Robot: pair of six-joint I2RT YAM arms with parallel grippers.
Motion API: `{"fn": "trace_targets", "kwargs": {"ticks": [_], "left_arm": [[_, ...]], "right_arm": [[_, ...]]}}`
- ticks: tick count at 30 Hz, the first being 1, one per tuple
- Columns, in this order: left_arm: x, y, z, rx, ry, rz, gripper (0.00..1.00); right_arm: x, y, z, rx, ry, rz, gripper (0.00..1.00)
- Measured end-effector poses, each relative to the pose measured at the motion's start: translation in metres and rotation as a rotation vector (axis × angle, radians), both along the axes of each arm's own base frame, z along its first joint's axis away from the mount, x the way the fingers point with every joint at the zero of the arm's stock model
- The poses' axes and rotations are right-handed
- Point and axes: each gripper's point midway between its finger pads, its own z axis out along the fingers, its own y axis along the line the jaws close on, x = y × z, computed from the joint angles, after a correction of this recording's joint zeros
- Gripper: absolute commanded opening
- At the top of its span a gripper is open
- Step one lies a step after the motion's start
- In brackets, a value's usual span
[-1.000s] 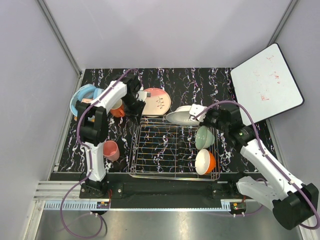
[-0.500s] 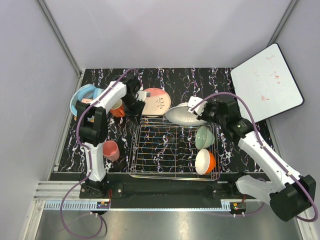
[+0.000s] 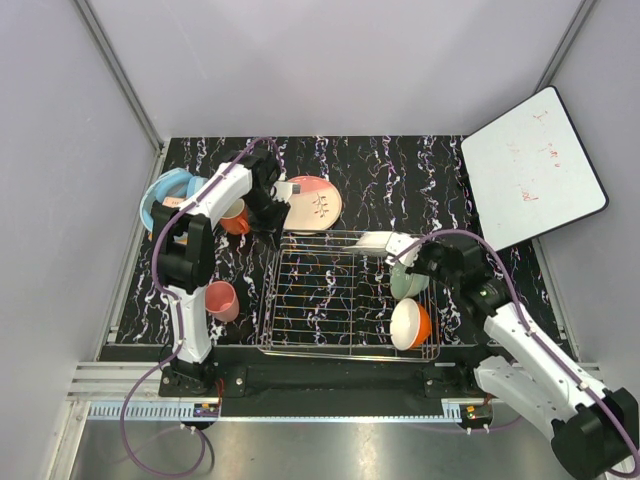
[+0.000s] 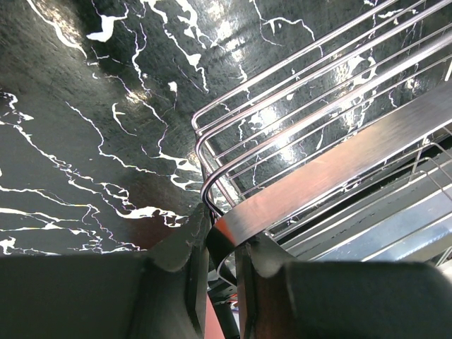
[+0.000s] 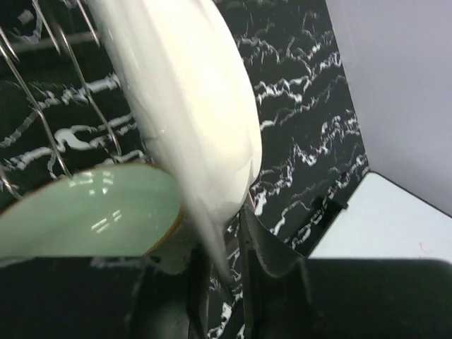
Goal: Load the mixed dishes into the dish rack
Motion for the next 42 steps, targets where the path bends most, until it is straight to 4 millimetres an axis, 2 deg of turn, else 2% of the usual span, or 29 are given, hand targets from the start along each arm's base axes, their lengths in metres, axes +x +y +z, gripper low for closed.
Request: {"fn": "trace_targets", "kwargs": {"ticks": [3, 6, 8, 10, 11, 13, 14, 16, 19, 22, 29, 36, 42], "left_arm": [[0.000, 0.000, 0.000, -0.002, 0.001, 0.003, 0.15], [0.000, 0.000, 0.000, -0.002, 0.001, 0.003, 0.15], [0.000, 0.000, 0.000, -0.003, 0.001, 0.003, 0.15], [0.000, 0.000, 0.000, -0.003, 0.000, 0.003, 0.15], [0.000, 0.000, 0.000, -0.003, 0.000, 0.003, 0.15], [0.000, 0.000, 0.000, -0.003, 0.000, 0.003, 0.15], [0.000, 0.000, 0.000, -0.005, 0.000, 0.004, 0.15], [0.000, 0.000, 0.000, -0.005, -0.002, 0.004, 0.15], [0.000, 0.000, 0.000, -0.006, -0.005, 0.005, 0.16], [0.000, 0.000, 0.000, -0.007, -0.009, 0.005, 0.16], [0.000, 0.000, 0.001, -0.009, -0.013, 0.006, 0.16], [0.001, 0.000, 0.001, -0.009, -0.016, 0.009, 0.16], [0.001, 0.000, 0.001, -0.008, -0.017, 0.009, 0.16]], "right_arm": [[-0.003, -0.013, -0.022, -0.045, 0.041, -0.044, 0.24], [-0.003, -0.014, -0.023, -0.045, 0.041, -0.050, 0.27], [-0.003, -0.013, -0.024, -0.045, 0.045, -0.051, 0.37], [-0.002, -0.013, -0.027, -0.048, 0.055, -0.054, 0.55], [-0.001, -0.013, -0.029, -0.053, 0.062, -0.053, 0.99], [0.005, -0.016, -0.024, -0.056, 0.049, -0.082, 1.00], [0.012, -0.020, -0.012, -0.048, 0.014, -0.108, 1.00], [0.015, -0.019, -0.001, -0.019, 0.006, -0.122, 1.00], [0.014, -0.019, 0.001, 0.005, 0.025, -0.146, 1.00], [0.012, -0.027, 0.005, 0.030, 0.039, -0.211, 1.00], [0.006, -0.041, 0.040, 0.136, 0.040, -0.350, 1.00], [-0.011, -0.046, 0.040, 0.175, 0.048, -0.353, 1.00], [-0.027, -0.040, 0.037, 0.202, 0.059, -0.292, 1.00]]}}
